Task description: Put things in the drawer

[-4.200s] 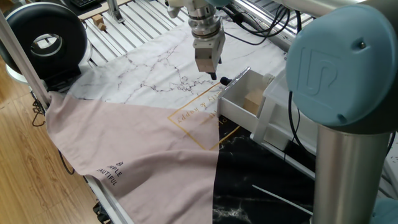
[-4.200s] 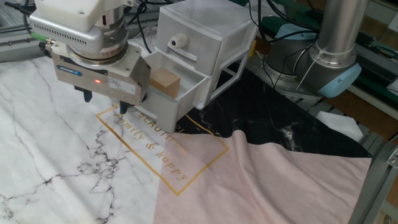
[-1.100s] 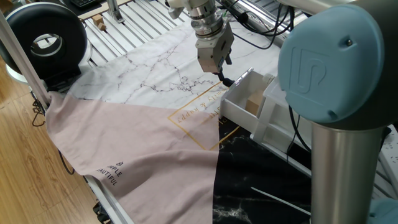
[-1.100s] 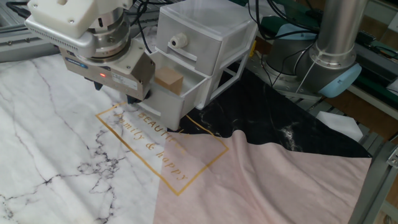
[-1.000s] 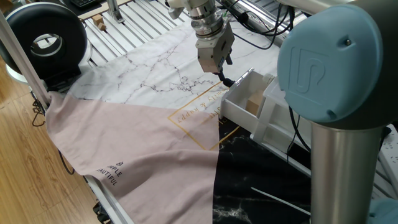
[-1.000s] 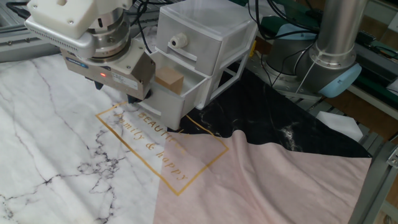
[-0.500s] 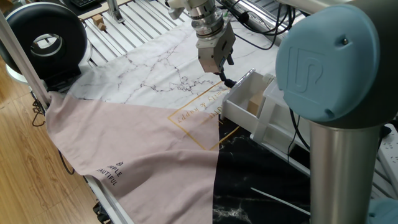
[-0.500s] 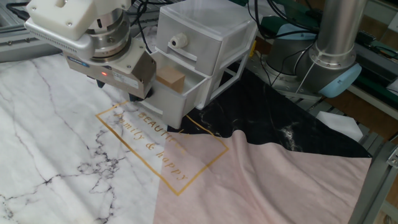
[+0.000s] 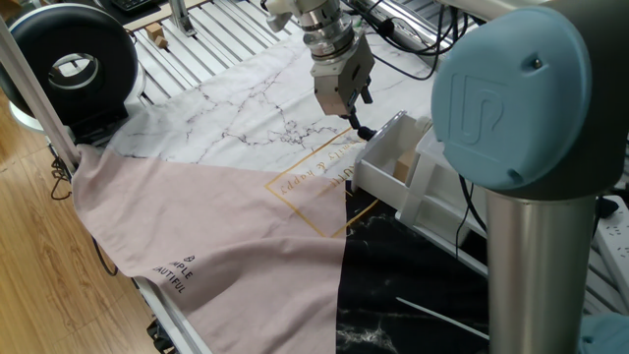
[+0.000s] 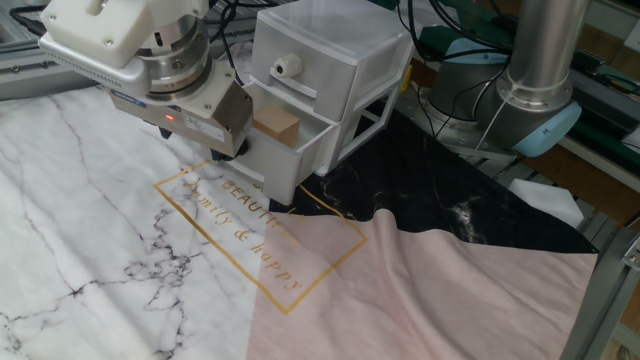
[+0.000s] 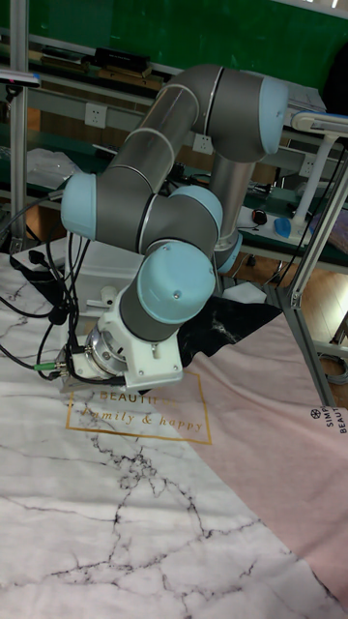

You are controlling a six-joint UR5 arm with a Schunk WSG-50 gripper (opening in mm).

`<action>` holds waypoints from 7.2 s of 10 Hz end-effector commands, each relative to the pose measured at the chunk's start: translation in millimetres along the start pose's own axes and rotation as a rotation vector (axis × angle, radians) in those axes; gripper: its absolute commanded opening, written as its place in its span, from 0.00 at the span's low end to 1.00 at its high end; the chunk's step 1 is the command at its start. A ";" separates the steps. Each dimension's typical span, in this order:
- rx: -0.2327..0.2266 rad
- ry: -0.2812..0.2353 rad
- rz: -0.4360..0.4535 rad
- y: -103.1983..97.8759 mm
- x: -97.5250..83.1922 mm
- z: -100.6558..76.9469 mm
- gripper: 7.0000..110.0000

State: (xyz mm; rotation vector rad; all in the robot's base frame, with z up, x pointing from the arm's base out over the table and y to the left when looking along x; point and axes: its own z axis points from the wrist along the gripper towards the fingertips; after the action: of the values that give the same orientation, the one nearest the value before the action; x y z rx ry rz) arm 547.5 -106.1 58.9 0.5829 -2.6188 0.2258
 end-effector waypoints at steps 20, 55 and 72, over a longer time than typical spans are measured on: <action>-0.086 0.057 0.070 10.5 -2.2 16.7 0.57; -0.103 0.189 0.155 10.9 39.3 16.5 0.57; -0.155 0.223 0.084 25.1 89.4 46.5 0.57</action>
State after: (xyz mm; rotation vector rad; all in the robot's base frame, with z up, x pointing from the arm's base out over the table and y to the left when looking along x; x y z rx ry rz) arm 452.7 -127.2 58.7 0.3766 -2.4156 0.1181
